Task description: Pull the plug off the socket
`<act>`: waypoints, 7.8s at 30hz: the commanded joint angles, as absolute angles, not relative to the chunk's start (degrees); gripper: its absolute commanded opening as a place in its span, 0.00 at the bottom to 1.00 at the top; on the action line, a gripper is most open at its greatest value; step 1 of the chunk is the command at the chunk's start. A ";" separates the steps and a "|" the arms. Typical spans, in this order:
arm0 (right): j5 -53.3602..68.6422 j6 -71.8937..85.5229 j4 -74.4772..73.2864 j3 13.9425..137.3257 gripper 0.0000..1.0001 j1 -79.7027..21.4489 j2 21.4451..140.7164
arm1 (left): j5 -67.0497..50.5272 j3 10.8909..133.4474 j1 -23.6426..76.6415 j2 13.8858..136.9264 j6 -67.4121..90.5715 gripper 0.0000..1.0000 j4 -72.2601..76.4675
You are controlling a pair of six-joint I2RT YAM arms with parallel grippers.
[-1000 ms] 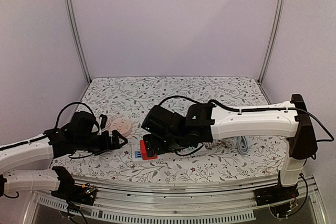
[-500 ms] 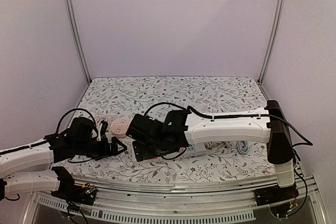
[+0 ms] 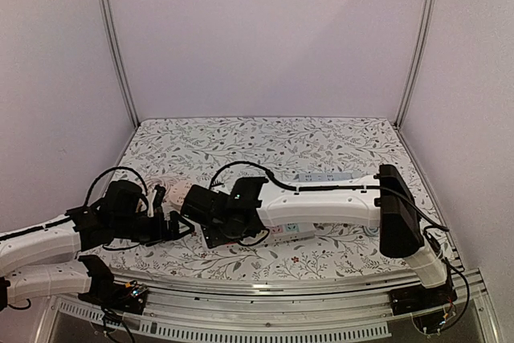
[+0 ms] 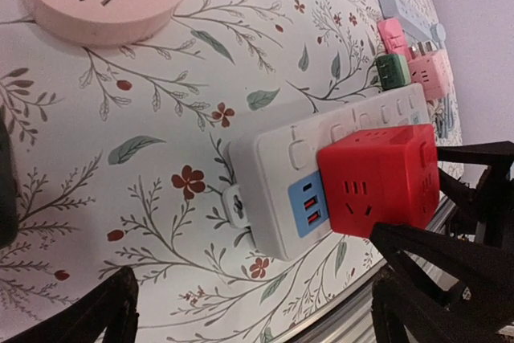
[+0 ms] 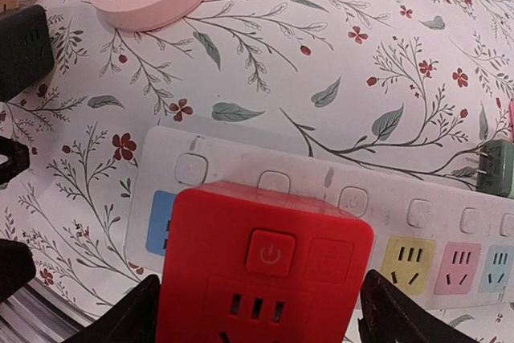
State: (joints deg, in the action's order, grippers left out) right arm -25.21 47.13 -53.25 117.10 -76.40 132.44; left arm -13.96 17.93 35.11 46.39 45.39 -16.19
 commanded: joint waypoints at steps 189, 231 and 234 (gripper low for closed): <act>-19.02 51.63 -19.38 90.57 0.40 -72.70 111.04 | -26.54 20.24 34.50 57.40 57.98 0.00 1.75; -22.31 48.38 -24.84 96.62 0.40 -74.49 112.64 | -23.42 20.89 34.98 59.59 55.81 0.00 -3.52; -21.05 49.85 -22.26 93.60 0.40 -73.31 110.87 | -23.76 20.62 34.98 59.66 56.03 0.00 -2.87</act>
